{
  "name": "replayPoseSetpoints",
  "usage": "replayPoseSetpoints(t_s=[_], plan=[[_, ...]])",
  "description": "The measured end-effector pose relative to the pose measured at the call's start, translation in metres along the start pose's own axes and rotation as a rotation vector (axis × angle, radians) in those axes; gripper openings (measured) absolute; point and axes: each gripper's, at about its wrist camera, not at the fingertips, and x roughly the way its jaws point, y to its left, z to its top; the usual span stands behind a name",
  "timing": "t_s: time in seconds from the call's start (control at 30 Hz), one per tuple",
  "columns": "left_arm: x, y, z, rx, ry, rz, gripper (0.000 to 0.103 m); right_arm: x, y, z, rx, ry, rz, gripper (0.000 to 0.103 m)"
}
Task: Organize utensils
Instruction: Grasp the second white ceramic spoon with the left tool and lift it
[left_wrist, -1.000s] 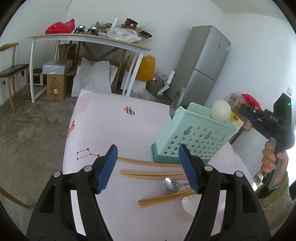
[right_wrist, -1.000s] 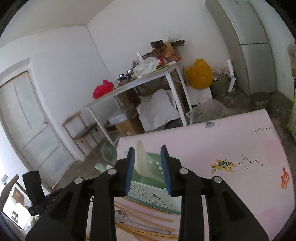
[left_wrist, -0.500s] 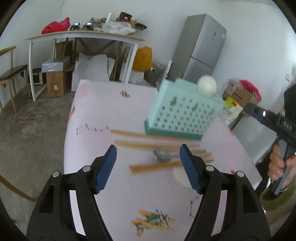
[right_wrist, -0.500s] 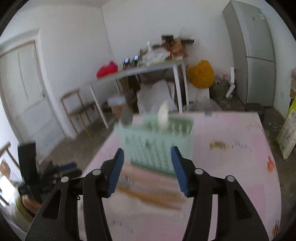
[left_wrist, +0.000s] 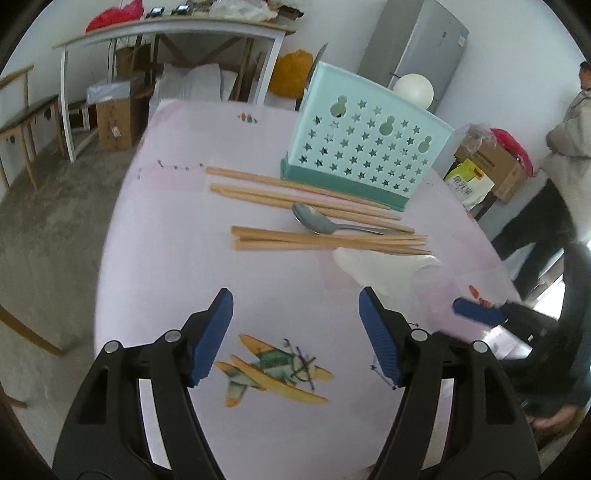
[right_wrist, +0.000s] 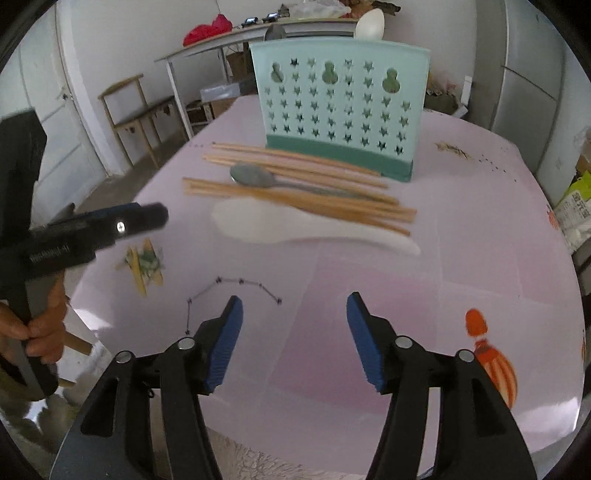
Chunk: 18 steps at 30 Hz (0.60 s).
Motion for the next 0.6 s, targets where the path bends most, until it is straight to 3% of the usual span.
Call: replayPoseSetpoints(t_s=[0.13,0.4,0.6], plan=[[0.008,-0.003,0.002,-0.041,0.024,-0.047,0.067,0.007,0.009,-0.008,-0.02,-0.001,-0.012,0.067],[0.022,-0.004,0.006,-0.169,0.075,-0.214,0.065,0.008,0.018,-0.019,-0.05,-0.048,-0.031,0.081],[0.04,-0.007,0.01,-0.232,0.146,-0.28,0.053,0.007,0.019,-0.021,-0.056,-0.066,-0.018,0.084]])
